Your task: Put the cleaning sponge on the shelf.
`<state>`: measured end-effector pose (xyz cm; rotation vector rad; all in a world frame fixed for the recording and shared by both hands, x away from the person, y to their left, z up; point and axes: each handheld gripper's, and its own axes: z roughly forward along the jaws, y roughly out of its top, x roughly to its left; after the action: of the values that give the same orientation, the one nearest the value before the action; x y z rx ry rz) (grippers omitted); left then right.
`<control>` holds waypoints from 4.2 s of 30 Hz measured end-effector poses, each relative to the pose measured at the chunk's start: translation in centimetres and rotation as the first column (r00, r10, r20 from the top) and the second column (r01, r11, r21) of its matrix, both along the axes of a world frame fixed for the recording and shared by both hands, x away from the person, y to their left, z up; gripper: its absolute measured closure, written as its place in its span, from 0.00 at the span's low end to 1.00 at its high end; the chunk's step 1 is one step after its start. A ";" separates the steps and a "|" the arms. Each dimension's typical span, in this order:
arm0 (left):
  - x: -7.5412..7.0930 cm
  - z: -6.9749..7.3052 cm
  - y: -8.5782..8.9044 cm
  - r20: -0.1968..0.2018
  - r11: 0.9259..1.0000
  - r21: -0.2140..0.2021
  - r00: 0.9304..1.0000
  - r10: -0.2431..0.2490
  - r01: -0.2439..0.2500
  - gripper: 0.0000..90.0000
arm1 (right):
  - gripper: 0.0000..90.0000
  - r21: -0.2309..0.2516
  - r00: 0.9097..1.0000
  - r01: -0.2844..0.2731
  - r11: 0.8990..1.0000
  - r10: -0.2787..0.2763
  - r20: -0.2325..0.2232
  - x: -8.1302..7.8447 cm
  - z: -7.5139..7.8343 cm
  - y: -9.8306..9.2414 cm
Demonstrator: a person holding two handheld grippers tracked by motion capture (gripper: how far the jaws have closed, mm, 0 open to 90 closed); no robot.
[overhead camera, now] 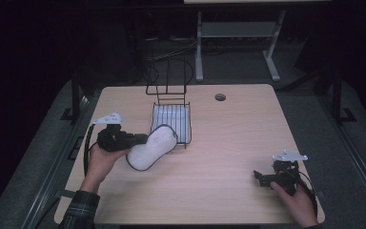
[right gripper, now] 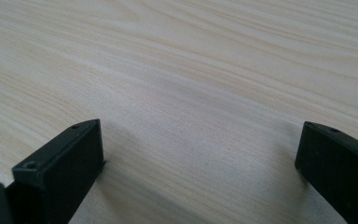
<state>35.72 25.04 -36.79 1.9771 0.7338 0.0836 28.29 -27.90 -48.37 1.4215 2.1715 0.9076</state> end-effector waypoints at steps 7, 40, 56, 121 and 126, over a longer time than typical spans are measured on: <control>1.5 0.7 -0.5 0.010 1.000 0.002 1.000 0.003 -0.003 0.95 | 0.01 0.000 1.000 -0.001 1.000 0.001 0.000 0.0 0.0 0.0; 9.8 0.4 -1.7 0.000 0.999 -0.022 1.000 0.024 -0.024 0.95 | 0.01 -0.001 1.000 0.000 1.000 0.000 0.000 0.0 0.0 0.0; 12.5 -2.2 -2.3 -0.054 0.998 -0.051 0.998 0.041 -0.044 0.95 | 0.01 -0.001 1.000 0.000 1.000 0.000 0.000 0.0 0.0 0.0; 8.1 -6.1 -4.4 -0.059 0.995 0.102 0.998 0.005 0.001 1.00 | 0.01 -0.001 1.000 0.001 1.000 -0.001 0.000 0.0 0.0 0.0; 7.9 -5.6 -4.0 -0.048 0.995 0.103 0.999 0.008 -0.003 0.95 | 0.01 -0.001 1.000 0.001 1.000 -0.001 0.000 0.0 0.0 0.0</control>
<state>43.61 20.99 -42.36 2.0813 0.7796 0.0779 28.27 -27.89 -48.37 1.4215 2.1705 0.9061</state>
